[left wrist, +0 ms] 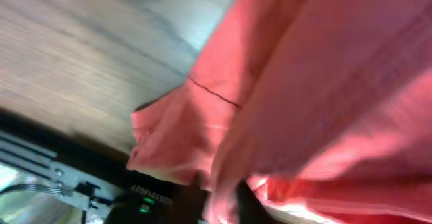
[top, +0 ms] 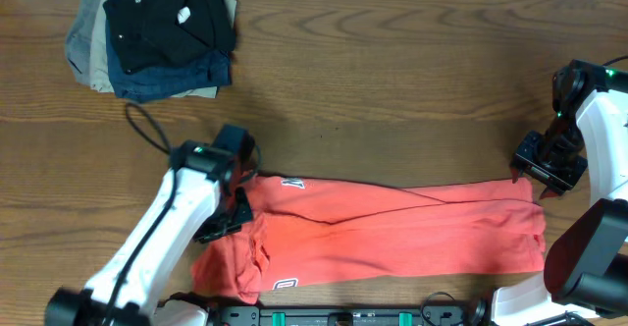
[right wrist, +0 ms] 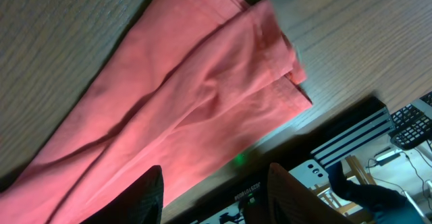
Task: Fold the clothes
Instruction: 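Release the fold and reposition both grippers at the strip's ends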
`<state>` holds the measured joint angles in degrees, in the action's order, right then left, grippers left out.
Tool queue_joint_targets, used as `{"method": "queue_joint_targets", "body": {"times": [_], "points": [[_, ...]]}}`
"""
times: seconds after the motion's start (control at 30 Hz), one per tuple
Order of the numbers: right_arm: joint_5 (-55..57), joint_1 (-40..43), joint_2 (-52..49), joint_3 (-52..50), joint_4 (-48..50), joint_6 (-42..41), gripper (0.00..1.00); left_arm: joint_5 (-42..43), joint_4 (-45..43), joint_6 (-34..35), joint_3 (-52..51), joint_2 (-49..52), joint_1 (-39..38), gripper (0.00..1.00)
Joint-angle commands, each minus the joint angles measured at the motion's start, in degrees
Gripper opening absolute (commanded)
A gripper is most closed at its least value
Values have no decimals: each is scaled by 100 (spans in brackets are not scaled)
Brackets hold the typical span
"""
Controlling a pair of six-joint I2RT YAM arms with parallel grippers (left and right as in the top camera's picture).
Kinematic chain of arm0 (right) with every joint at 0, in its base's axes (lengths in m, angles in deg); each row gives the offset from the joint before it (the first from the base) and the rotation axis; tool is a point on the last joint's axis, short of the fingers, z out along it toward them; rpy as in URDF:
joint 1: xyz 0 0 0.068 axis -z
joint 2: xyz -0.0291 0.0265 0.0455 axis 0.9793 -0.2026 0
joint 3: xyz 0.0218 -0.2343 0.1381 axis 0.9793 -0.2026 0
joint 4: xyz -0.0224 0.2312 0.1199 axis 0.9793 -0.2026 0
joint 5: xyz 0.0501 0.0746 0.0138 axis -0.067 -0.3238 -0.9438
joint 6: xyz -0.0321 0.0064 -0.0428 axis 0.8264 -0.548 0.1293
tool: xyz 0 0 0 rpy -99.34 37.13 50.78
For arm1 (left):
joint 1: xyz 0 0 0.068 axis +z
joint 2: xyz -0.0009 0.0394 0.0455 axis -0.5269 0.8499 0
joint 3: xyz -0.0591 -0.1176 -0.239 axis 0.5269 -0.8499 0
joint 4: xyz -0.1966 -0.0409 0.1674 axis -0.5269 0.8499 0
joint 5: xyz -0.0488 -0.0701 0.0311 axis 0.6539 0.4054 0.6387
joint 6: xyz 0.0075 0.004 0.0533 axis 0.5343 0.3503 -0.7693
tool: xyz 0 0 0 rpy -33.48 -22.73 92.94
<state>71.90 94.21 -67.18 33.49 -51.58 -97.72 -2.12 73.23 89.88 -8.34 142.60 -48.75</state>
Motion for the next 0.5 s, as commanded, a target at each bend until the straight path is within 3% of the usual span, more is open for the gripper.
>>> {"method": "queue_joint_targets", "body": {"times": [0.0,0.1,0.4,0.47], "points": [[37,-68,133,-26,0,85,48,-398,92,140,144,-105,188,51],[35,-72,133,-26,0,87,48,-398,149,33,144,-81,275,83],[-15,-271,133,-26,42,87,48,-142,177,-39,236,-107,284,84],[-52,-350,133,-28,83,85,48,192,46,-315,240,-116,249,84]]}}
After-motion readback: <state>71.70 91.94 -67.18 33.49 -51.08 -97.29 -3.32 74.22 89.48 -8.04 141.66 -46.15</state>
